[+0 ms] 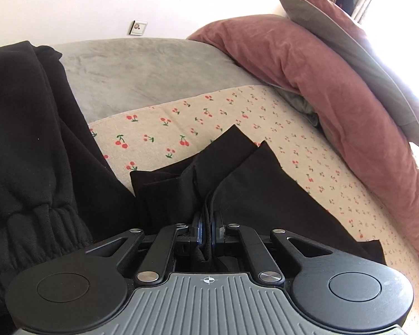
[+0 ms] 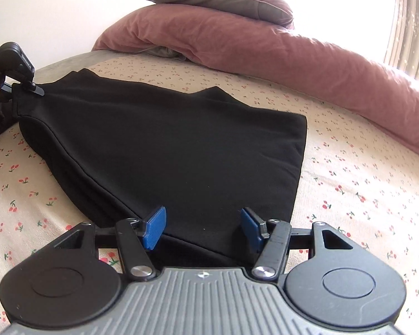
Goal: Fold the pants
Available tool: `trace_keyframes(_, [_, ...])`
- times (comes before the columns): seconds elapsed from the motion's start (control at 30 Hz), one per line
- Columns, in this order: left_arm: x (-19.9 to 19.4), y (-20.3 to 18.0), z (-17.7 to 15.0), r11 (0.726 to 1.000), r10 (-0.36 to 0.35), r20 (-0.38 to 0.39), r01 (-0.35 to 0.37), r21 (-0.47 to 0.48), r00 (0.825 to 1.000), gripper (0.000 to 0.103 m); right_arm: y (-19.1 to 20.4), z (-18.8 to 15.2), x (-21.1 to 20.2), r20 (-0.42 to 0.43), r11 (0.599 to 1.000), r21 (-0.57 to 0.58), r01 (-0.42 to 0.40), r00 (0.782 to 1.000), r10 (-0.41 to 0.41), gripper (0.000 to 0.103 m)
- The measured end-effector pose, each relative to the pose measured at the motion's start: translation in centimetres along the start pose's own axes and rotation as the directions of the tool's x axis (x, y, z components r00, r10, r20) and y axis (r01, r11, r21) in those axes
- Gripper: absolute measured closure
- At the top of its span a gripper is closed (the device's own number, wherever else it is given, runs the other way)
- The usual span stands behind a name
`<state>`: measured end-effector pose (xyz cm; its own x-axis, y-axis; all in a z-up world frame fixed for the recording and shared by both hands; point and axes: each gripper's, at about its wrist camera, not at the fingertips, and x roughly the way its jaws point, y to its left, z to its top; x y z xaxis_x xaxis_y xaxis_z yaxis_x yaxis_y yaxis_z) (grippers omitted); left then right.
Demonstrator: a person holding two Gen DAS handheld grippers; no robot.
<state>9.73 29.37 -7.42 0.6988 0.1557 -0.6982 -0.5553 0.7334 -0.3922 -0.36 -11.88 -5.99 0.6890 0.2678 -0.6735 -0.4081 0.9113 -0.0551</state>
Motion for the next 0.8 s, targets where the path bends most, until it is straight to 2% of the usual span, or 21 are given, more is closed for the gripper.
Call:
trace_keyframes(0.13, [0.3,-0.7,0.0,0.999,0.017,0.006,-0.017,0.031,1.000,0.098,-1.7,0.1,0.1,0.003,0.997,0.064,-0.041,0.999,0.041,0.051])
trace_keyframes(0.27, [-0.4,-1.5,-0.2,0.995,0.055,0.063,-0.059,0.078,0.996,0.095,-3.9,0.4,-1.2,0.011,0.990,0.128,-0.065,0.998,0.065,0.051])
trace_keyframes(0.33, [-0.7,-1.7,0.0,0.995,0.052,0.091,-0.059,0.078,0.994,0.090,-5.9,0.5,-2.6,0.036,0.979,0.197,-0.056,0.998,0.049,0.051])
trace_keyframes(0.37, [-0.9,-1.7,0.2,0.996,0.043,0.099,-0.050,0.074,0.994,0.080,-7.3,0.4,-3.5,0.047,0.967,0.250,-0.054,0.998,0.044,0.053])
trace_keyframes(0.4, [-1.1,-1.5,0.4,0.997,0.020,0.101,-0.027,0.066,0.995,0.065,-8.3,0.3,-3.8,0.047,0.956,0.289,-0.053,0.998,0.041,0.064])
trace_keyframes(0.43, [-1.2,-1.3,0.5,0.999,-0.011,0.104,0.005,0.051,0.995,0.058,-9.5,0.1,-4.0,0.041,0.940,0.335,-0.057,0.998,0.046,0.078])
trace_keyframes(0.47, [-1.7,-0.9,0.7,0.999,-0.040,0.119,0.037,0.028,0.992,0.055,-10.3,0.0,-4.0,0.030,0.931,0.361,-0.060,0.998,0.053,0.103])
trace_keyframes(0.53, [-2.9,-0.6,0.8,0.999,-0.041,0.167,0.040,0.005,0.985,0.055,-10.9,-0.3,-4.1,0.024,0.926,0.373,-0.049,0.999,0.043,0.103])
trace_keyframes(0.6, [-4.1,-1.1,0.5,0.997,-0.068,0.196,0.062,0.035,0.978,0.055,-10.5,-0.3,-4.0,0.023,0.932,0.358,-0.053,0.999,0.048,0.103])
trace_keyframes(0.67, [-4.5,-2.4,-0.4,0.986,-0.153,0.151,0.141,0.093,0.977,0.055,-9.4,0.0,-4.0,0.027,0.938,0.337,-0.077,0.997,0.073,0.103])
trace_keyframes(0.73, [-3.9,-4.8,-2.3,0.950,-0.271,0.016,0.265,0.168,0.962,0.055,-8.3,0.3,-3.9,0.028,0.949,0.301,-0.094,0.996,0.090,0.103])
trace_keyframes(0.8, [-3.1,-8.0,-5.1,0.913,-0.314,-0.100,0.330,0.241,0.944,0.055,-7.5,0.2,-3.5,0.014,0.957,0.273,-0.096,0.995,0.096,0.103])
